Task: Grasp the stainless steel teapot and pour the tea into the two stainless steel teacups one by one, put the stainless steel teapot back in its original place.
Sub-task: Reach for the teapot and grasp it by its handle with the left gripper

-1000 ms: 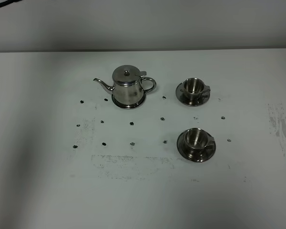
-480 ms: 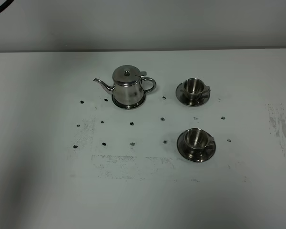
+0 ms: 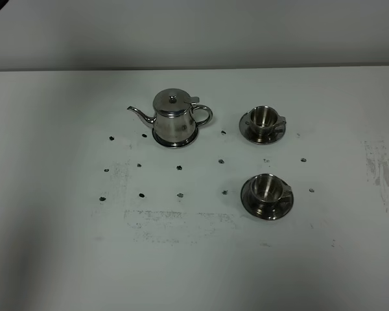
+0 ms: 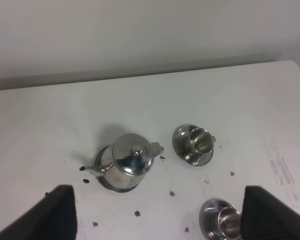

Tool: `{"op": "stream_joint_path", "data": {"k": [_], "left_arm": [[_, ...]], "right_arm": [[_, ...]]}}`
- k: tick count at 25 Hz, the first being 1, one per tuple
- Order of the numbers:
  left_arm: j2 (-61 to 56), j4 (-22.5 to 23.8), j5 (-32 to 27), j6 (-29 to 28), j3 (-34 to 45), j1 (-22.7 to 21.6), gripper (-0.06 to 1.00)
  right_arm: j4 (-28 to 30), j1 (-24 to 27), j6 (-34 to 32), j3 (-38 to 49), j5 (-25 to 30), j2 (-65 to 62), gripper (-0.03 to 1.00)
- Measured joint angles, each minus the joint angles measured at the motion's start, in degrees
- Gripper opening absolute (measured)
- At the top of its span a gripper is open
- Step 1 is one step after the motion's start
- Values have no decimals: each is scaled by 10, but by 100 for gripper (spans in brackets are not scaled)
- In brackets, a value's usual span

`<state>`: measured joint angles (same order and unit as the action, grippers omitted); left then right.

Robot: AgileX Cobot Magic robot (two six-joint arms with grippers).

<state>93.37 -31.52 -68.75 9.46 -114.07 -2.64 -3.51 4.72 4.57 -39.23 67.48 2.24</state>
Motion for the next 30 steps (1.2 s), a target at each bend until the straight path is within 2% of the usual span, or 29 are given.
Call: {"op": "stream_joint_path", "data": {"k": [9,14,20,30], "left_arm": [[0,1,0,0,0,0,67],[0,1,0,0,0,0,67],[0,1,0,0,0,0,67],[0,1,0,0,0,0,67]], "right_arm": [[-15,-42,23,36,16,-9,55],[-14,-44,34,73,13,-9,55],[-16,-44,38,91,-23,-9,55],[-16,-44,38,94,-32,-9,55]]}}
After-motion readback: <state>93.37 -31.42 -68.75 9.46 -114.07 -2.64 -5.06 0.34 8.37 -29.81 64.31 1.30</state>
